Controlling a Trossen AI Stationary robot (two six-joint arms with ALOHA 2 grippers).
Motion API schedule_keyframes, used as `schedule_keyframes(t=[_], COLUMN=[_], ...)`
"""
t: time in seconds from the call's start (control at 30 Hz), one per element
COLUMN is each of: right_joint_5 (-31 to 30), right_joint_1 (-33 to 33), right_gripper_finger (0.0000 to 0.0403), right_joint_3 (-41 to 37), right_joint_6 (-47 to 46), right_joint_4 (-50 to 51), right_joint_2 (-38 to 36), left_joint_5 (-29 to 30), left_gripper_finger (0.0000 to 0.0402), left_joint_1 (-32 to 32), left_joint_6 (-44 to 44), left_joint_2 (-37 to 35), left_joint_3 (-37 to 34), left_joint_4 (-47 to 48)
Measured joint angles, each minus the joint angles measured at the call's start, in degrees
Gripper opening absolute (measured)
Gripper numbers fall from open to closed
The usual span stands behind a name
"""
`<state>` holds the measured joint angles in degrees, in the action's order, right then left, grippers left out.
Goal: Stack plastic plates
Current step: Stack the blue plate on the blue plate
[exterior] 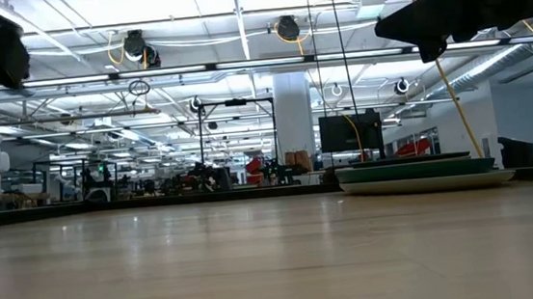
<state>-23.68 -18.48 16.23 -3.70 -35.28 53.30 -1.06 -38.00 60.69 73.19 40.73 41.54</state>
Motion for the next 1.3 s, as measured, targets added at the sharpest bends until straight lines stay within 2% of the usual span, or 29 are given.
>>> schedule_keyframes(t=[0.17,0.47,0.67,1.3], right_joint_5=[0.02,0.02,0.02,0.02], right_joint_1=[-0.02,-0.02,-0.02,-0.02], right_gripper_finger=[0.0029,0.0029,0.0029,0.0029], right_joint_3=[0.00,0.00,0.00,0.00], right_joint_6=[-1.20,-1.66,-1.84,-1.67], right_joint_4=[0.62,1.29,1.27,1.26], right_joint_2=[0.00,0.02,0.02,0.02], left_joint_5=[6.72,7.89,7.93,10.95], left_gripper_finger=[0.0154,0.0163,0.0163,0.0163], left_joint_1=[-4.24,-8.71,-10.03,-11.26], left_joint_6=[-0.31,4.15,5.05,7.80], left_joint_2=[1.61,7.93,10.89,11.19], left_joint_3=[0.00,0.00,0.00,0.00], left_joint_4=[1.00,0.98,-4.27,-4.63])
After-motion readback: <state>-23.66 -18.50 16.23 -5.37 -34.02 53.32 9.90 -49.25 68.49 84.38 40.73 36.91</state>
